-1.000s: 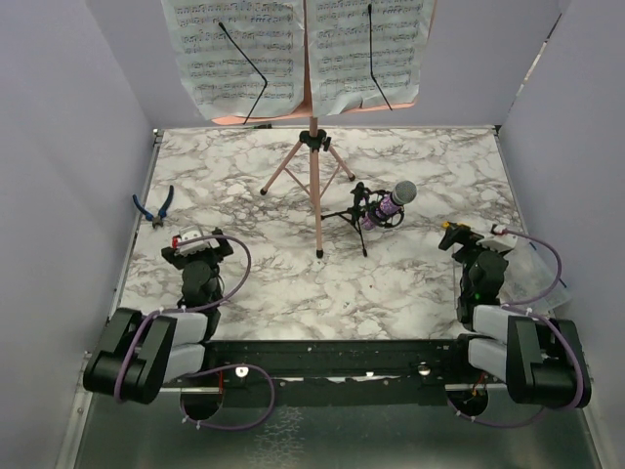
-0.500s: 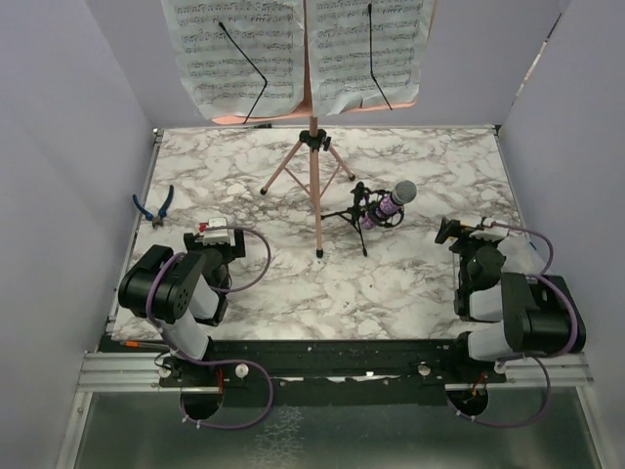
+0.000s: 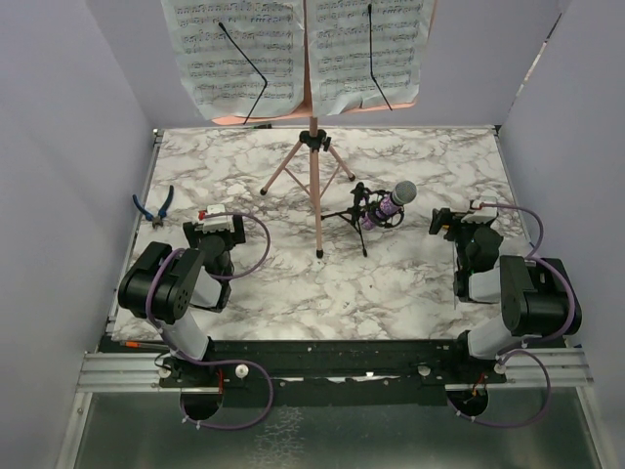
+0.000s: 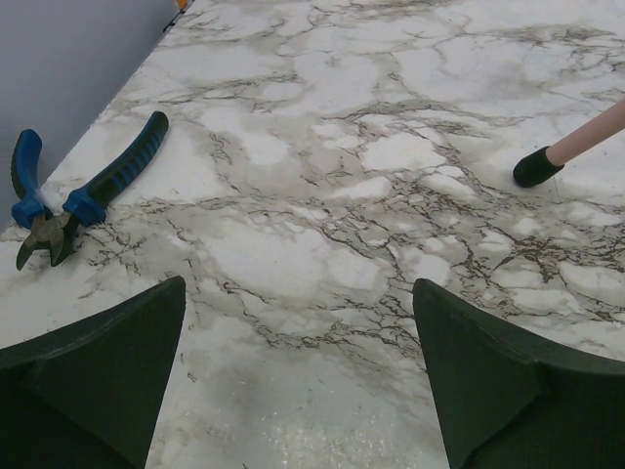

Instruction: Set up the instrument practice props

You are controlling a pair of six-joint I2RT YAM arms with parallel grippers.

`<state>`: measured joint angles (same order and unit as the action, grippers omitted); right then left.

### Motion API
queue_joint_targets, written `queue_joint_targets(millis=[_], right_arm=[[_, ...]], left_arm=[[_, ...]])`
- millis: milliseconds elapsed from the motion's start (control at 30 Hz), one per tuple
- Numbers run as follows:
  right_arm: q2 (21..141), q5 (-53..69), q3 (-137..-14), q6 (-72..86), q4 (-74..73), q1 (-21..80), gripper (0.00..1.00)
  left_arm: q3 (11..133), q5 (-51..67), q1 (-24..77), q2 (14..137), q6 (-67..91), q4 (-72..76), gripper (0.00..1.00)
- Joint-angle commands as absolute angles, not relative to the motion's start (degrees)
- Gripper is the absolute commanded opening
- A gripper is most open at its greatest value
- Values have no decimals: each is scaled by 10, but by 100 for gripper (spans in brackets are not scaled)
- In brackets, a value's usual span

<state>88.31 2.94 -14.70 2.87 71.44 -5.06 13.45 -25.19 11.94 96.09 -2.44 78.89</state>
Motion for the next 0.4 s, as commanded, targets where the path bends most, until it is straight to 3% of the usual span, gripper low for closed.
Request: queue_joint_targets(millis=[0,367], right_arm=[[881,54,-146,13,685,-51,100],[886,54,-145,15,700,-51,100]], left_arm=[[137,-268,116,953,-15,778,99],[138,-266,114,952,-14,774,99]])
